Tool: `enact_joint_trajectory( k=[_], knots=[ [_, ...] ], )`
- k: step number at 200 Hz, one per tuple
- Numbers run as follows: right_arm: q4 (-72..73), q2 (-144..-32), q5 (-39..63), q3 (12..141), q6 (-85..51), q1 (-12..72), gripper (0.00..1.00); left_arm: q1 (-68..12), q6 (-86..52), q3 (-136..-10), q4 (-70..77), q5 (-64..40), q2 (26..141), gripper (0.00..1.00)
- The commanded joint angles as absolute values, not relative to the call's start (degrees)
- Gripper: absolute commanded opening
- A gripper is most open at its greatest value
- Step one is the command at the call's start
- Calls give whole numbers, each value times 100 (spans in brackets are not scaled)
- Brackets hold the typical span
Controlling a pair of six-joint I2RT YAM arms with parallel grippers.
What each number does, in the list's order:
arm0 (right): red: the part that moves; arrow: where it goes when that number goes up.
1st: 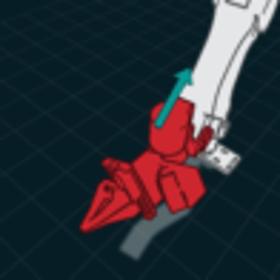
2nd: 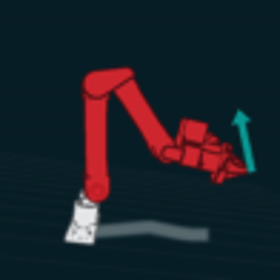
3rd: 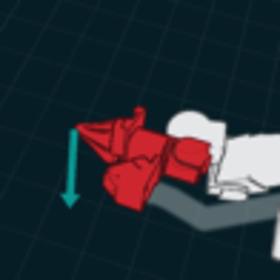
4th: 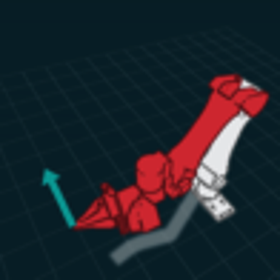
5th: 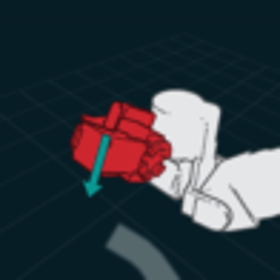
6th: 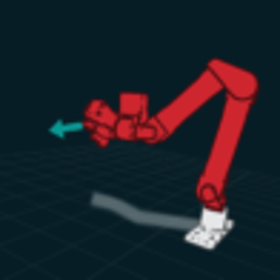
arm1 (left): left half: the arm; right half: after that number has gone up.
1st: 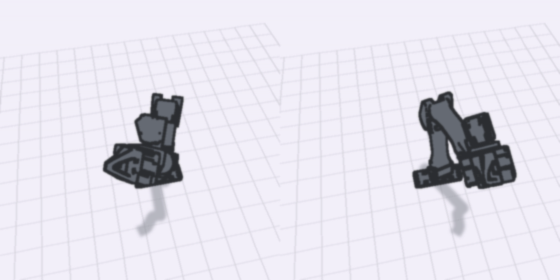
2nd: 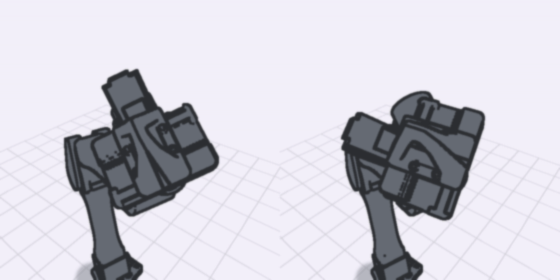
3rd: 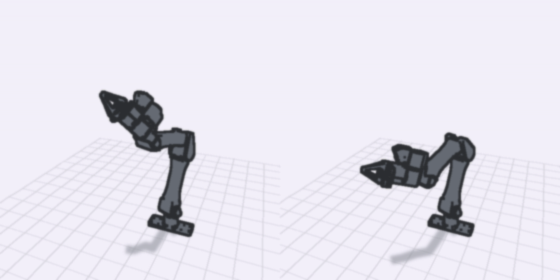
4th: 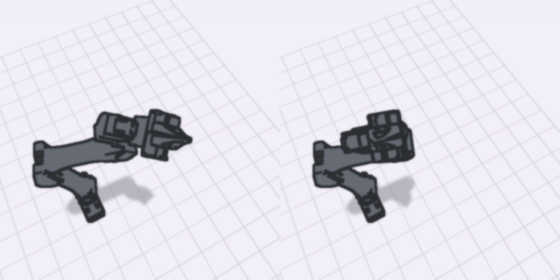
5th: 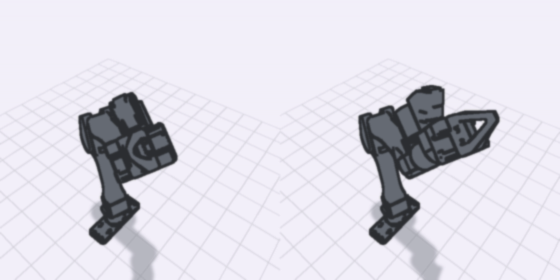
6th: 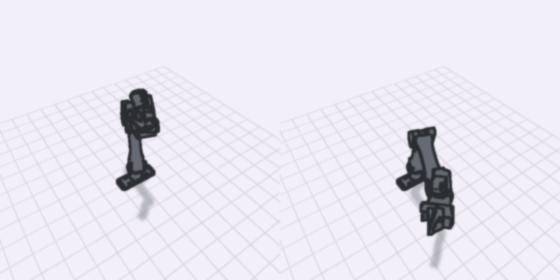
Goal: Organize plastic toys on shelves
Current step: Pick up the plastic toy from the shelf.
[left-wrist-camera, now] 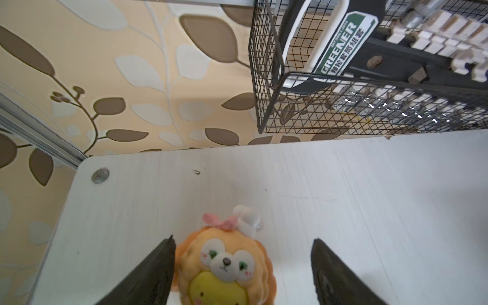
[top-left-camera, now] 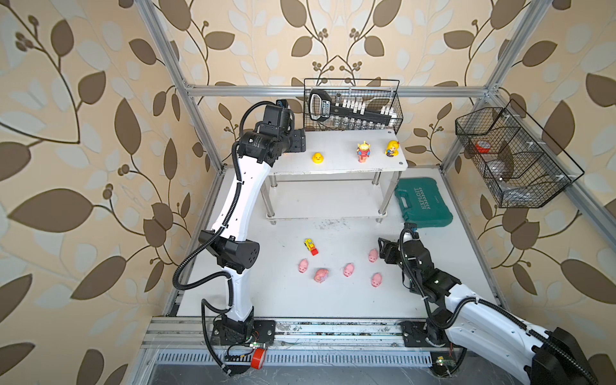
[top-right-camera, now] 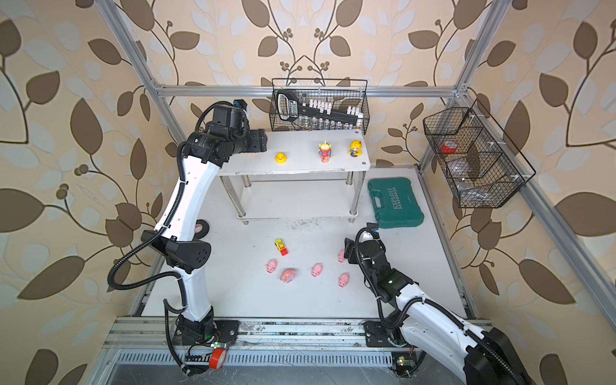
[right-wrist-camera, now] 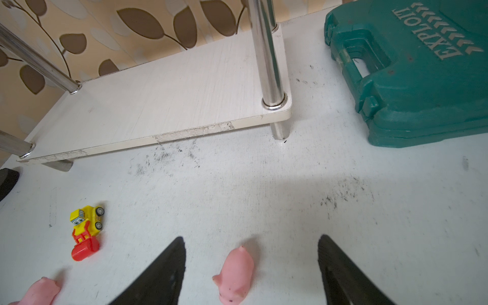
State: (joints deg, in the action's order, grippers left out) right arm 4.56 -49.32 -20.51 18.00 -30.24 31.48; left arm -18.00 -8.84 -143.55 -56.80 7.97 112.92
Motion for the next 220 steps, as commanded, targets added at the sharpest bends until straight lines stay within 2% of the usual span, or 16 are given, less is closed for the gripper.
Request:
enact_joint_trajectory(
  k=[1,54,103,135,220],
  knots=[
    [527,-4966,-2014,1717,-3041,3131,77,-1749,-723,-14545,-5620,814,11284,80],
    [536,-4930,-2033,1696,-3050,3133,77,-1714,-690,-14697,-5812,772,11520,77],
    [536,-4936,-2030,1696,-3050,3111,77,-1714,-722,-14716,-5808,649,11531,65],
    [545,-4975,-2021,1716,-3041,3109,77,-1714,-747,-14706,-5819,629,11489,54],
    [551,-4987,-2012,1715,-3041,3103,77,-1714,-864,-14506,-5705,630,11168,40]
  ],
)
